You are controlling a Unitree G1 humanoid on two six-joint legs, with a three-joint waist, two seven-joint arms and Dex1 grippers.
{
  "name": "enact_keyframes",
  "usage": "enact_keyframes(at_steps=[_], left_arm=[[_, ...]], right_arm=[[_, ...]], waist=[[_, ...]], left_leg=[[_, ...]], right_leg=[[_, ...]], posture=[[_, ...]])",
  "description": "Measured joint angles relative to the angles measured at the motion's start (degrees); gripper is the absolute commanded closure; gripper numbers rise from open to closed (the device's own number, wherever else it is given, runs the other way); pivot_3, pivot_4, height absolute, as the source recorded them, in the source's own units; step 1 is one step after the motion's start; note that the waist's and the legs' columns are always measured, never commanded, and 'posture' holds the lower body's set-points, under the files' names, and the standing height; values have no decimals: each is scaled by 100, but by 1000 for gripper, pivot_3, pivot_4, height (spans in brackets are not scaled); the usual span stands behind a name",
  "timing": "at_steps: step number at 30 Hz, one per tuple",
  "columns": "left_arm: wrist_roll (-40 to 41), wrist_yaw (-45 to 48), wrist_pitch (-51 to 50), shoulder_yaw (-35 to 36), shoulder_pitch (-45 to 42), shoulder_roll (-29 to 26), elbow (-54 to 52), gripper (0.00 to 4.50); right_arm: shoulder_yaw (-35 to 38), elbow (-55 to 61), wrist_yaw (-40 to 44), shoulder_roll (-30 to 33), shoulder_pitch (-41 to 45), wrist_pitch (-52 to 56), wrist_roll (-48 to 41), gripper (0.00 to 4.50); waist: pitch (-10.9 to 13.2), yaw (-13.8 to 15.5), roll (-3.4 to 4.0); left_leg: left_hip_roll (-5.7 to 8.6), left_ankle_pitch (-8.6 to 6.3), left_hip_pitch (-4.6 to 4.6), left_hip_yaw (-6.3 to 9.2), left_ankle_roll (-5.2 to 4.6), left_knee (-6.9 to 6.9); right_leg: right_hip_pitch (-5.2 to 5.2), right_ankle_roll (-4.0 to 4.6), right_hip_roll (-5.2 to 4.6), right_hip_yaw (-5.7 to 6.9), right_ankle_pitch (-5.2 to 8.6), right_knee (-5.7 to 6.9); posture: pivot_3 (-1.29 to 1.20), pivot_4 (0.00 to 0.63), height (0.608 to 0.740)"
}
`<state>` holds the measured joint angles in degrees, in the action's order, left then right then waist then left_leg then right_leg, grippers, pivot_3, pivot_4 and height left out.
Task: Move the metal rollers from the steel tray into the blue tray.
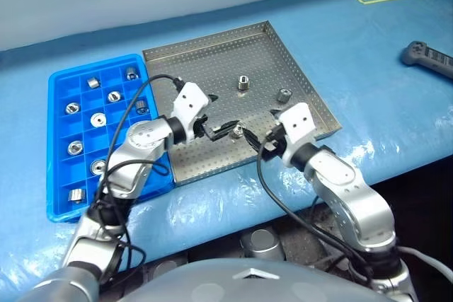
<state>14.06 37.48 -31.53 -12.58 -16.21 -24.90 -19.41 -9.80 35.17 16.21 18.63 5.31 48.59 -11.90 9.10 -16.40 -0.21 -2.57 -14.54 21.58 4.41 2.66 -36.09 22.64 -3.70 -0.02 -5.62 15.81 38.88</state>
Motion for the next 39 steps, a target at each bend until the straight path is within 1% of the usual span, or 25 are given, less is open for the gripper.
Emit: enact_keyframes(at_steps=[2,4,7,11,15,19,22,28,29,34,37,39], left_arm=[[-1,158,235,103,282,-278,-281,28],[-5,100,435,228,582,-274,-425,28],[-55,-293,710,432,1120,-23,-505,28],[-118,-672,1052,527,1950,279,-645,28],[-28,-750,1332,523,2417,558,-733,28],[36,-711,1543,453,2667,633,-855,28],[72,-685,1555,407,2689,633,-963,0],[90,-681,1552,415,2682,529,-1111,0],[128,-689,1543,428,2684,511,-1152,0],[284,-807,1524,660,2704,479,-1463,0],[357,-1129,1459,937,2866,640,-1651,0],[356,-1353,1453,1083,2955,717,-1734,0]], right_arm=[[-70,-207,-2,-89,280,248,-13,0],[-116,-439,-2,-174,516,454,-30,0],[-114,-807,-32,-315,804,708,-40,0],[-92,-1061,-137,-367,971,1170,-42,0],[-89,-1191,-190,-372,1161,1585,-45,0],[-47,-1195,-237,-309,1282,2148,-75,0],[87,-1099,-206,-225,1299,2586,-182,628],[185,-747,-161,-109,1255,3195,-327,2580],[178,-694,-155,-78,1229,3218,-344,2786],[103,-559,-138,-107,1337,3257,-418,2784],[-147,-728,-179,-357,1844,2653,-318,2784],[-294,-928,-190,-566,2197,2120,-222,2784]], waist=[[0,51,1],[0,168,1],[0,331,0],[0,551,0],[0,739,1],[-1,873,3],[-1,937,3],[-2,956,3],[-2,960,3],[-1,963,4],[2,954,3],[1,1004,3]], left_leg=[[-1,0,3,-1,0,1],[1,-1,8,-4,-1,1],[4,-5,12,-6,-6,1],[5,-8,14,-8,-11,4],[6,-7,10,-10,-10,0],[5,-7,7,-9,-10,0],[5,-7,9,-9,-10,1],[4,-7,9,-8,-11,3],[4,-7,9,-8,-11,3],[2,-7,9,-8,-11,3],[-1,-7,7,-8,-11,3],[-3,-7,7,1,-12,6]], right_leg=[[4,5,-2,0,-2,-2],[6,22,-6,0,-13,-8],[8,27,-11,0,-15,-15],[11,29,-13,0,-15,-16],[10,28,-13,1,-15,-12],[10,28,-10,1,-15,-10],[10,28,-10,1,-15,-11],[11,30,-8,3,-14,-11],[11,30,-9,3,-14,-11],[12,29,-6,2,-14,-10],[15,27,-2,1,-13,-8],[15,29,2,6,-13,-7]], posture=[[-216,150,740],[-182,150,740],[-145,150,740],[-119,150,740],[-92,150,740],[-80,150,740],[-69,150,740],[-51,150,740],[-48,150,740],[-8,150,740],[32,150,740],[69,150,740]])
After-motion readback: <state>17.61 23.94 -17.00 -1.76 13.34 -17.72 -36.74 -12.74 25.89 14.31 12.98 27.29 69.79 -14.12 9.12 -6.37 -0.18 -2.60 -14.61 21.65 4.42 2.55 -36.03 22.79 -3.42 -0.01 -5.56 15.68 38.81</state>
